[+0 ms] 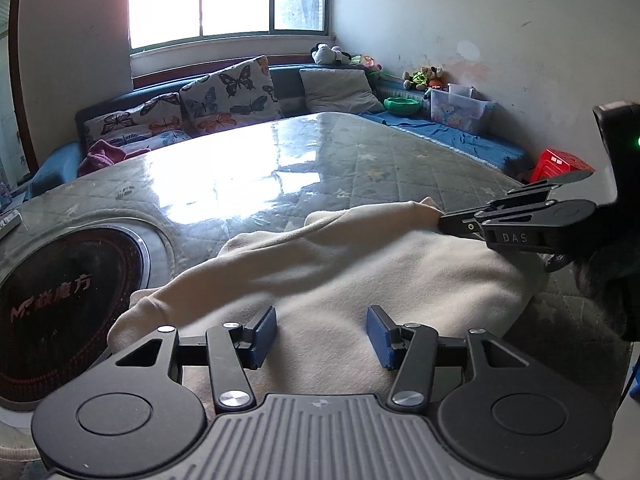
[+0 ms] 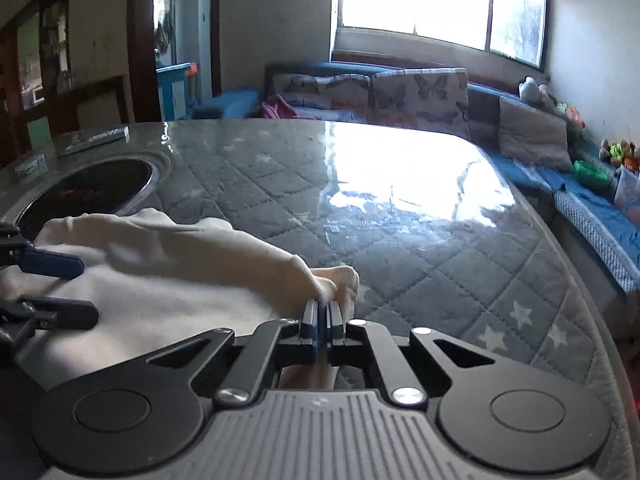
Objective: Fold clothes
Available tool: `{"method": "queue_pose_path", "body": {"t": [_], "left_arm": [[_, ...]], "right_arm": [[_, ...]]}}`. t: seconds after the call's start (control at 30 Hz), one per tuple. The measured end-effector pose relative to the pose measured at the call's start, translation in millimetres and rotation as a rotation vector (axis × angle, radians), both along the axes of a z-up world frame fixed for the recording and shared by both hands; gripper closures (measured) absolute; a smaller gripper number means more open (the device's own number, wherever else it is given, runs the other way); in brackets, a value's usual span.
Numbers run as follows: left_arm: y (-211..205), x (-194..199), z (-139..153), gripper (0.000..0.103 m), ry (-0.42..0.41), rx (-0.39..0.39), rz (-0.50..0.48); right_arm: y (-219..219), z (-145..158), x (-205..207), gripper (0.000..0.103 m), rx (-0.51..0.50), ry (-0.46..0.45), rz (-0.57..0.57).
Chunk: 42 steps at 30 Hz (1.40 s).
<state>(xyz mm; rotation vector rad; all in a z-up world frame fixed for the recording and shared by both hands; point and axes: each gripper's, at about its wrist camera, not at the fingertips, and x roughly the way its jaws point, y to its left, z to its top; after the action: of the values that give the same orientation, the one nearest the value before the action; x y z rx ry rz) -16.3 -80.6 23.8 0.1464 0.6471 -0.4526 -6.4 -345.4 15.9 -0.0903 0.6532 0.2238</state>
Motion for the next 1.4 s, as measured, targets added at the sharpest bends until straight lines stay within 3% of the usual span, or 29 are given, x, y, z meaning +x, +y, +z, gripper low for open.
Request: {"method": "queue_pose_path", "body": {"t": [0.13,0.33,0.57,0.73,0.93,1.4], "left_arm": [[4,-1,2,0.048,0.001,-0.010,0.008],[8,-7,6,0.048,-0.004,-0.024,0.023],[9,-15,6,0.048,-0.011,-0.011,0.022],[15,-14,1,0.047,-0.001,-0.003,0.037],[24,-17,-1,0.047,0.002,-0.024,0.065],[64,-33,7,0.047,-0.013,-0.117,0.160]], "right_arm": [[-8,11,-2,0.097,0.045,0.003,-0.033],[0,34,-35,0.097,0.036,-0.050,0.048],[27,23,-63,0.097,-0.028,-0.065,0.167],[16,2,-69,0.098,-0.027,-0.064,0.124],[9,3,-72,0.098,0.013,-0.060,0.082],[13,1,-71,0.097,-0.011,-0.066,0.085]]}}
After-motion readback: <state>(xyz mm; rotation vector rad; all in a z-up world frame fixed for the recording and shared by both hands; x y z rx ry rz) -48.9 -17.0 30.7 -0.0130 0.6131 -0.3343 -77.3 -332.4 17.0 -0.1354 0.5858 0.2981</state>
